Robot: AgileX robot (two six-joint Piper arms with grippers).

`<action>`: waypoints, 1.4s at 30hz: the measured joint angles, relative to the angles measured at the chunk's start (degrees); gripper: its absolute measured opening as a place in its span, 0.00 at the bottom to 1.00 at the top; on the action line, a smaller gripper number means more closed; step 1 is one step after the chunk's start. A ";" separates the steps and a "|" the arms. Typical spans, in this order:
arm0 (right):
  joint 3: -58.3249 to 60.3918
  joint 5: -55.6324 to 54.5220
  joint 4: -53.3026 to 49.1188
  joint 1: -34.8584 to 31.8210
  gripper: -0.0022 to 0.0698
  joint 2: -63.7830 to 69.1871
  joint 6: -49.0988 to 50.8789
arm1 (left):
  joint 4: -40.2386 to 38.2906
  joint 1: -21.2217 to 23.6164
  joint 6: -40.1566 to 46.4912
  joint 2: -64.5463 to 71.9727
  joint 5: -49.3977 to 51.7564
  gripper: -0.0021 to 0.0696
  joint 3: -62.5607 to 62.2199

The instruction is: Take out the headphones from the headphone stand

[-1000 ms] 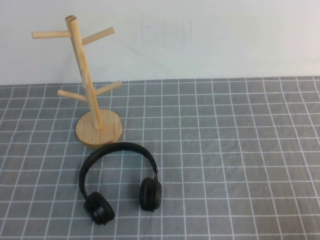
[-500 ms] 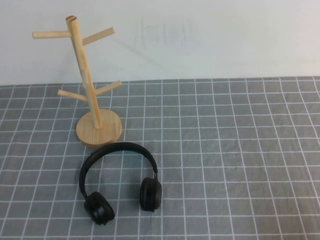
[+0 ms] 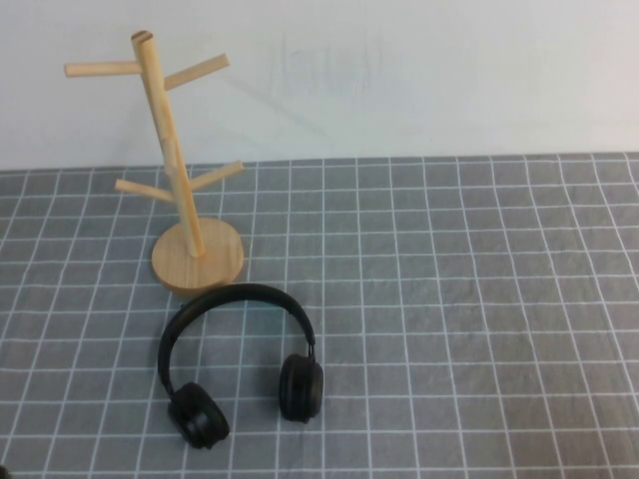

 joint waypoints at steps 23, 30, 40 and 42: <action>0.00 0.00 0.00 0.00 0.02 0.00 0.00 | 3.31 0.00 -13.91 -1.32 6.42 0.03 17.49; 0.00 0.00 0.00 0.00 0.02 0.00 0.00 | 4.66 0.00 -14.74 -5.62 9.27 0.03 17.49; 0.00 0.00 0.00 0.00 0.02 0.00 0.00 | 5.15 0.00 -15.20 -5.80 9.64 0.03 17.49; 0.00 0.00 0.00 0.00 0.02 0.00 0.00 | 5.15 0.00 -15.20 -5.80 9.64 0.02 17.49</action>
